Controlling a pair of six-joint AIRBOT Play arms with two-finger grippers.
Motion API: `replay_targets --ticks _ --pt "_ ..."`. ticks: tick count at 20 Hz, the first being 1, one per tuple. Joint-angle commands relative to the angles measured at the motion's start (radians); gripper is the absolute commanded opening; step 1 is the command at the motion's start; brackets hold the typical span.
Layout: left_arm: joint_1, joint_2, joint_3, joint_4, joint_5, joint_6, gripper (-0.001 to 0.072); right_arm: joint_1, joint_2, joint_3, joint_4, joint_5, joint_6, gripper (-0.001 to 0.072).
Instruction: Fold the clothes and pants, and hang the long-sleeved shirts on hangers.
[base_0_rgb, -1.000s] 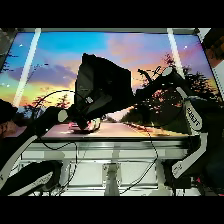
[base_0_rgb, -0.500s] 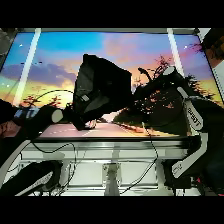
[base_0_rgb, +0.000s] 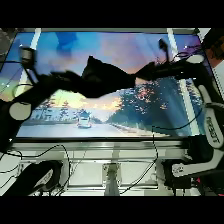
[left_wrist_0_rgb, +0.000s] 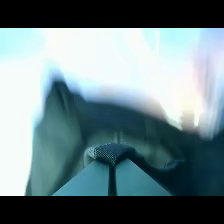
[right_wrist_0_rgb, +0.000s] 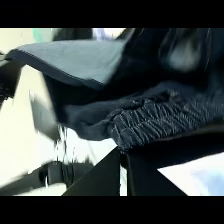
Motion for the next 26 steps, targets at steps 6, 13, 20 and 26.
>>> replay_targets --ticks 6,13,20,26 --pt "-0.021 -0.030 0.184 -0.159 0.357 -0.010 0.0005 0.024 0.177 0.002 0.058 -0.197 0.109 0.0017" --pt "-0.056 -0.317 0.479 -0.159 0.282 -0.010 0.0004 0.142 0.166 0.012 0.062 -0.860 0.108 0.0017" --pt "0.024 -0.589 0.864 -0.140 -0.171 0.020 0.0005 0.066 -0.021 0.333 0.045 -0.763 0.218 0.0017" --pt "0.090 -0.592 0.861 -0.114 -0.516 0.113 0.0003 -0.061 -0.036 0.348 -0.209 -0.317 0.288 0.0016"
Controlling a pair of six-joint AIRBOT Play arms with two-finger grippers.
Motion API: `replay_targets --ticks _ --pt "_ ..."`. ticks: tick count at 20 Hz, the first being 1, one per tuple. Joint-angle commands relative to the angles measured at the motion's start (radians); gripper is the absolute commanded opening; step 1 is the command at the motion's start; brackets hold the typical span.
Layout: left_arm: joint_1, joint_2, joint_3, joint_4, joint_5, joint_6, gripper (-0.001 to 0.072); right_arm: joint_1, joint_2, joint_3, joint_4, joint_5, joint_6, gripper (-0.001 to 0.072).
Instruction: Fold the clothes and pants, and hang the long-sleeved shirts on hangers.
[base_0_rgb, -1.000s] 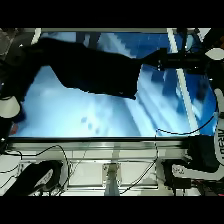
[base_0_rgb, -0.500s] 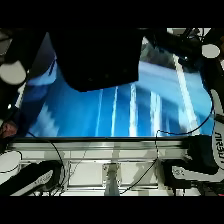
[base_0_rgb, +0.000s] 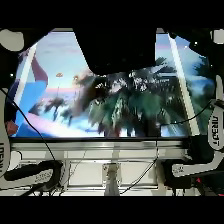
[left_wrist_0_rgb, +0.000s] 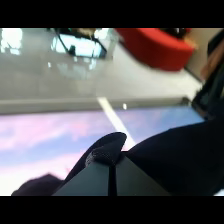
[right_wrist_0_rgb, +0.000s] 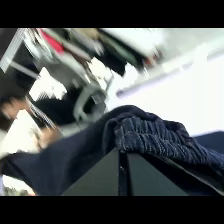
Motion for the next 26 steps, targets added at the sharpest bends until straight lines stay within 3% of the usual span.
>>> replay_targets --ticks 1,3,5,10,15,20,24,26 --pt "0.027 -0.013 0.014 0.062 -0.292 0.043 0.0003 -0.059 -0.010 0.012 -0.174 0.325 0.035 0.0015" --pt "0.023 0.002 -0.029 0.123 -0.398 -0.005 0.0002 -0.056 0.008 -0.033 -0.262 0.450 0.032 0.0015" --pt "0.018 0.053 -0.140 0.203 -0.453 -0.037 0.0002 -0.053 0.072 -0.161 -0.296 0.467 0.027 0.0015" --pt "0.013 0.329 -0.550 0.229 -0.459 -0.040 0.0003 -0.048 0.378 -0.655 -0.306 0.438 -0.027 0.0016" --pt "-0.051 0.654 -0.902 0.227 -0.460 -0.139 0.0003 -0.048 0.660 -1.085 -0.300 0.431 -0.031 0.0016" --pt "-0.151 0.874 -1.070 0.228 -0.470 -0.297 0.0003 -0.048 0.912 -1.343 -0.295 0.474 0.084 0.0016" --pt "-0.210 0.908 -1.065 0.227 -0.449 -0.315 0.0003 -0.049 1.065 -1.378 -0.298 0.507 0.237 0.0016" --pt "-0.210 0.879 -1.051 0.227 -0.350 -0.331 0.0003 -0.051 1.081 -1.369 -0.306 0.442 0.274 0.0017"
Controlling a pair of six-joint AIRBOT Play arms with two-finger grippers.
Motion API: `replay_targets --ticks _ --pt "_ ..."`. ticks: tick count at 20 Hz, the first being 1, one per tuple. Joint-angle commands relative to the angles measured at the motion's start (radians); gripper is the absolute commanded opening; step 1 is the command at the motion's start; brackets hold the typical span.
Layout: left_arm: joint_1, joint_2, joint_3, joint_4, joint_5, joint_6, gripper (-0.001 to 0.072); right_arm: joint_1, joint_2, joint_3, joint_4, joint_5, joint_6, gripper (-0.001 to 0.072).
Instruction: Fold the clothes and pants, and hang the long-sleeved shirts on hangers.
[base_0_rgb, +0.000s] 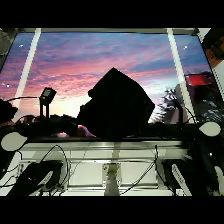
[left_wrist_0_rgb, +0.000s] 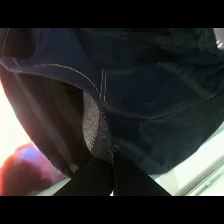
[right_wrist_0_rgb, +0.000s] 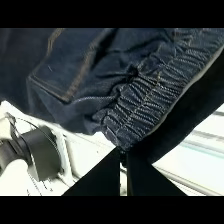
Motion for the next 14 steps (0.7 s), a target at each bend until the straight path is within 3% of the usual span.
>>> replay_targets --ticks 1,7,14 --pt "-0.020 -0.033 0.022 0.001 0.144 -0.035 0.0002 -0.002 0.056 -0.017 -0.003 -0.083 0.094 0.0016" --pt "-0.019 -0.459 0.348 0.005 0.207 0.061 0.0003 -0.002 -0.150 0.103 -0.002 -0.294 0.080 0.0016" --pt "-0.020 -0.812 0.609 0.004 0.479 0.071 0.0003 -0.002 -0.449 0.290 -0.004 -0.543 0.061 0.0015"
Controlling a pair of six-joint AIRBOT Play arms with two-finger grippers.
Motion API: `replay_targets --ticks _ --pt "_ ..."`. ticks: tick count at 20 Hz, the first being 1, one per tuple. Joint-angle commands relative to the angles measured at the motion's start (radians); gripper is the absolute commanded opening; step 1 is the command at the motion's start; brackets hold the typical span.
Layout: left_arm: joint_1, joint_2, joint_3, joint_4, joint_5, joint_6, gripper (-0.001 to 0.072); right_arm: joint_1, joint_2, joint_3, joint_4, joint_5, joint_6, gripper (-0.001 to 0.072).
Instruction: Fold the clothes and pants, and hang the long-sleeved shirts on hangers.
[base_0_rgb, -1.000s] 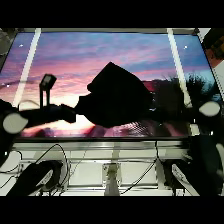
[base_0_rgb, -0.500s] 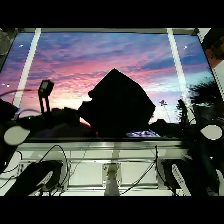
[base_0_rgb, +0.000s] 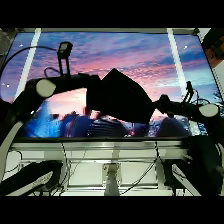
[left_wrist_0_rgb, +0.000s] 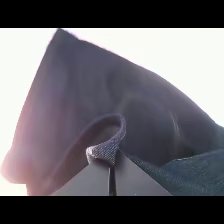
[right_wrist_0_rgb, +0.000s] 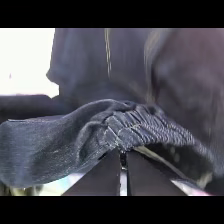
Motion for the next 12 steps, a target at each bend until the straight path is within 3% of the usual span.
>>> replay_targets --ticks 1,3,7,10,11,12 --pt "-0.004 -0.163 0.122 0.001 0.134 0.008 0.0003 0.000 -0.142 0.090 -0.001 -0.159 0.008 0.0016" --pt "-0.013 -0.228 0.158 0.000 0.214 0.008 0.0003 0.000 -0.192 0.109 0.000 -0.232 0.060 0.0016" --pt "-0.045 -0.351 0.172 0.001 0.504 0.009 0.0002 0.001 -0.248 0.108 0.001 -0.376 0.144 0.0016" --pt "-0.087 -0.449 0.172 0.001 0.874 0.007 0.0007 0.003 -0.254 0.109 0.002 -0.587 0.257 0.0017" --pt "-0.103 -0.480 0.172 0.002 1.019 0.008 0.0094 0.003 -0.254 0.109 0.000 -0.652 0.261 0.0019" --pt "-0.113 -0.501 0.172 0.001 1.125 0.007 0.0287 0.002 -0.254 0.109 0.000 -0.709 0.261 0.0070"
